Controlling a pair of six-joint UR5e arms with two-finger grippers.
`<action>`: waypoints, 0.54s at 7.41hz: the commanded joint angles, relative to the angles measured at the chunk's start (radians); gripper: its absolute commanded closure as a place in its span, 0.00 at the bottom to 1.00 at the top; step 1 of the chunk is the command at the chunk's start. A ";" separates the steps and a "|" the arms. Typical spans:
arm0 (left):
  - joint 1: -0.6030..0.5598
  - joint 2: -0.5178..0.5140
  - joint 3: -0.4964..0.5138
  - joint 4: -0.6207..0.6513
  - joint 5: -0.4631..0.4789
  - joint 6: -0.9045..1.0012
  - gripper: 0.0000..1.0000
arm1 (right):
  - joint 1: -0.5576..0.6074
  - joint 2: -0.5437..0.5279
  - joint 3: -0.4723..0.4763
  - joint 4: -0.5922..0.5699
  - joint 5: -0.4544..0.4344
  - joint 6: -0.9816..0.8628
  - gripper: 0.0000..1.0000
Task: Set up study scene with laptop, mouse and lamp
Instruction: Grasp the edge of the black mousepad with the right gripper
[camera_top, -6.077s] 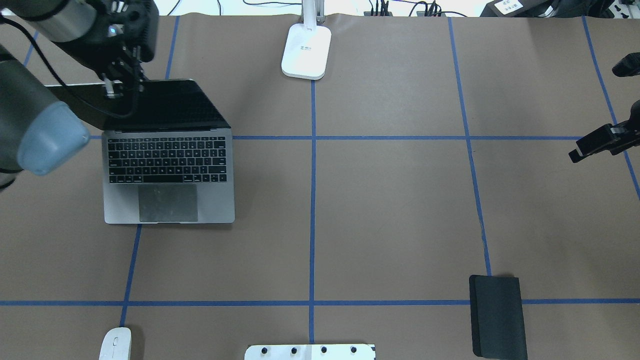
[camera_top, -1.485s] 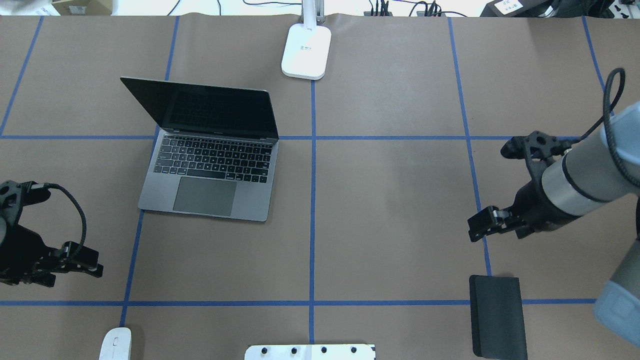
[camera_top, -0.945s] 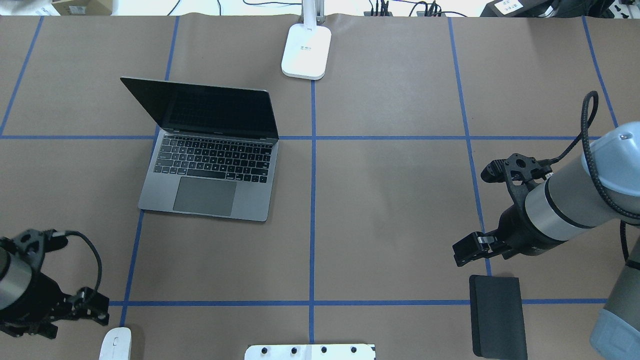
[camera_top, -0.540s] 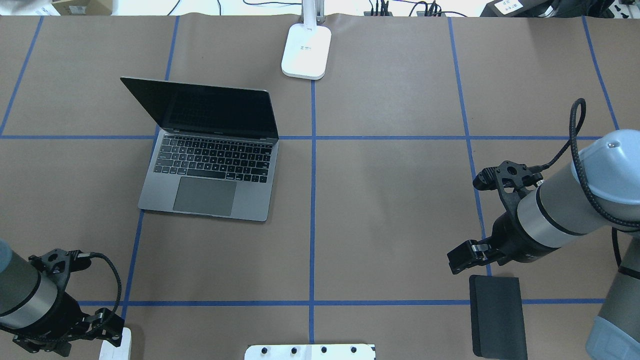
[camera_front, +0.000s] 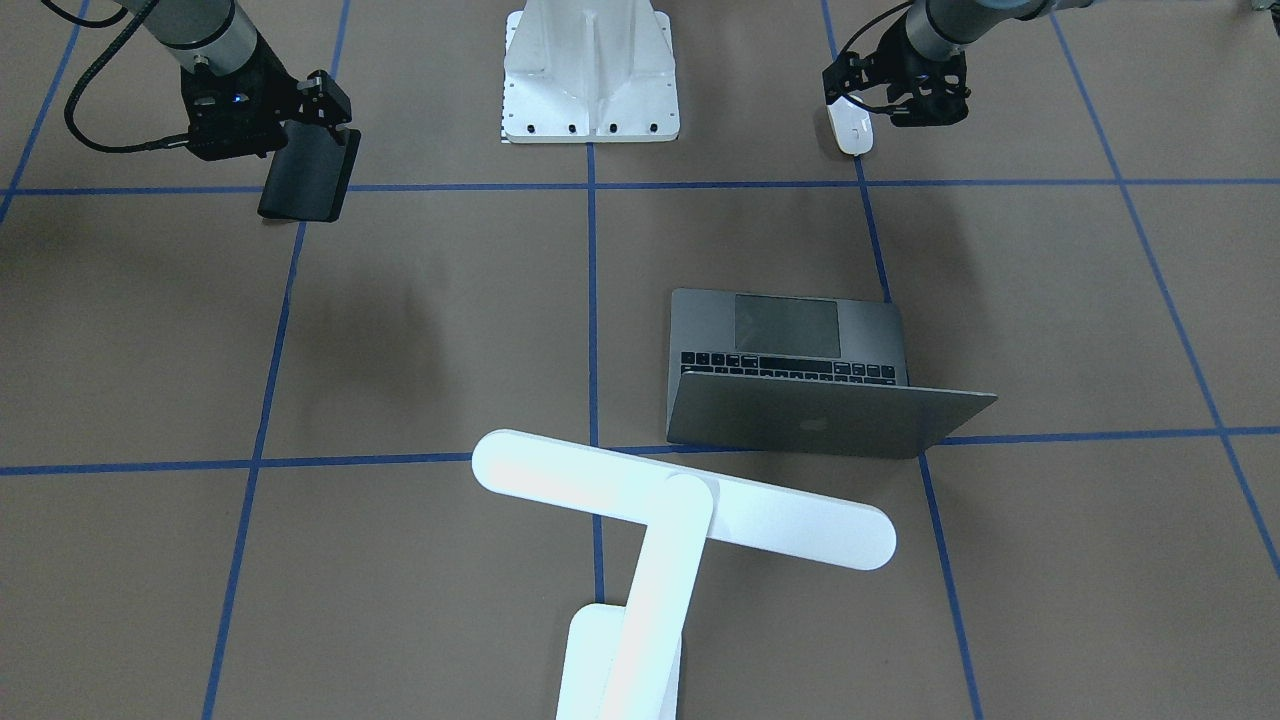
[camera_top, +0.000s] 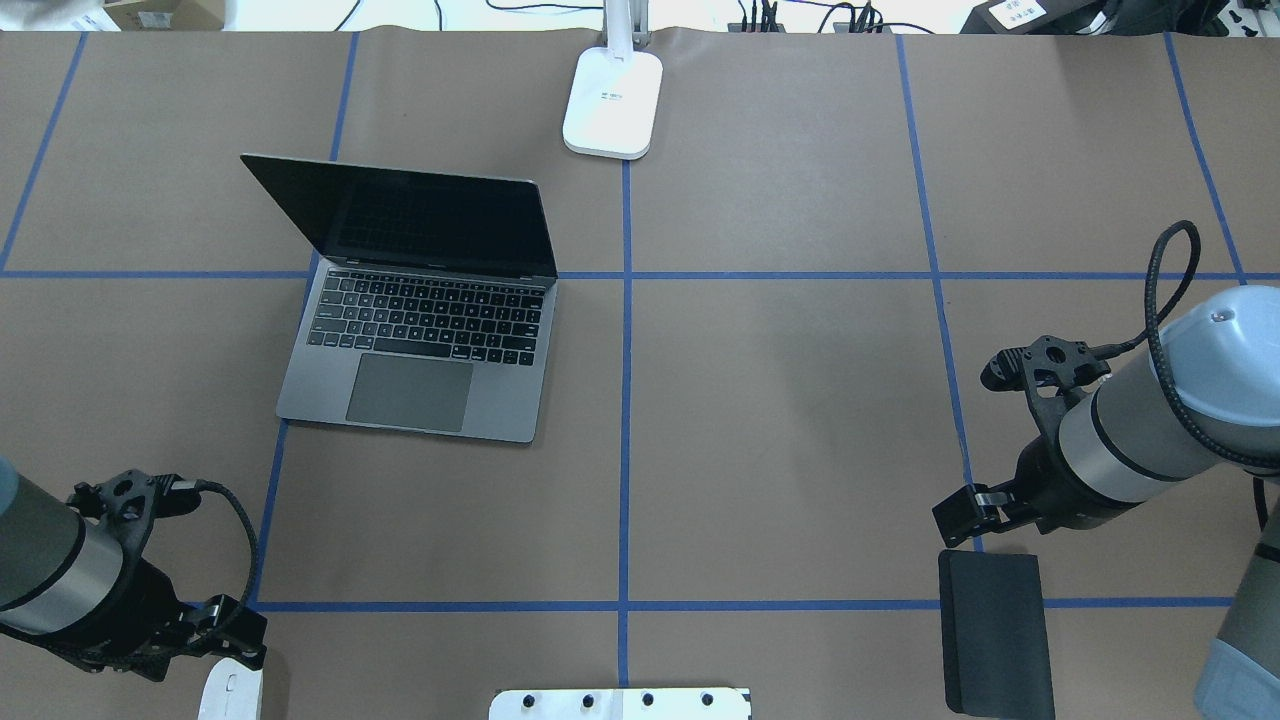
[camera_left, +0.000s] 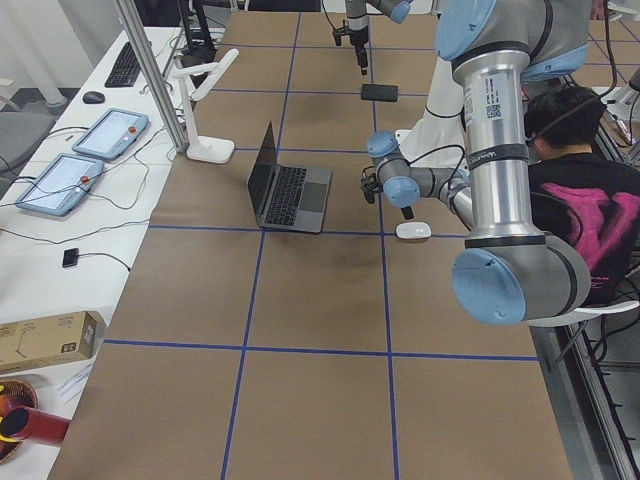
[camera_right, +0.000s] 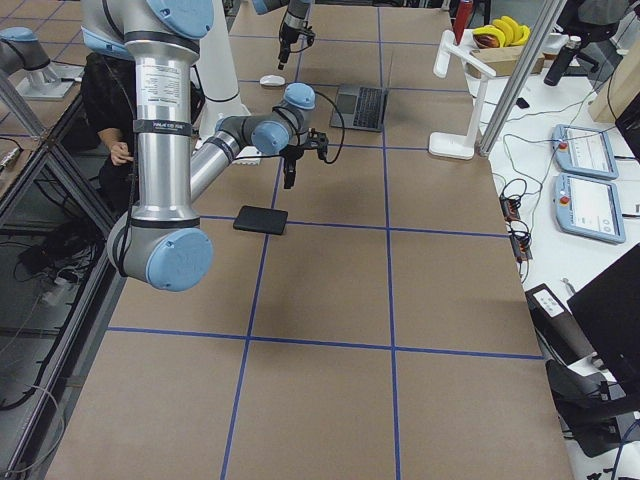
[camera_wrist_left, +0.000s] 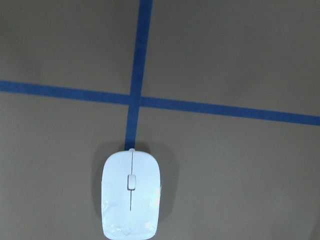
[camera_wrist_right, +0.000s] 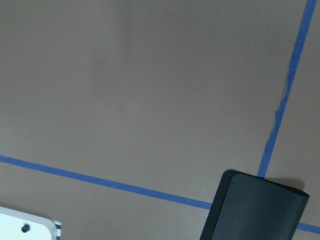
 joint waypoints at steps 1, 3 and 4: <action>-0.028 0.000 -0.001 -0.001 0.008 0.069 0.01 | -0.001 -0.028 -0.069 0.121 0.011 0.038 0.02; -0.028 -0.002 -0.006 -0.001 0.026 0.071 0.01 | 0.004 -0.162 -0.163 0.486 0.156 0.051 0.08; -0.028 -0.004 -0.008 -0.001 0.026 0.071 0.01 | 0.010 -0.208 -0.171 0.530 0.173 0.051 0.07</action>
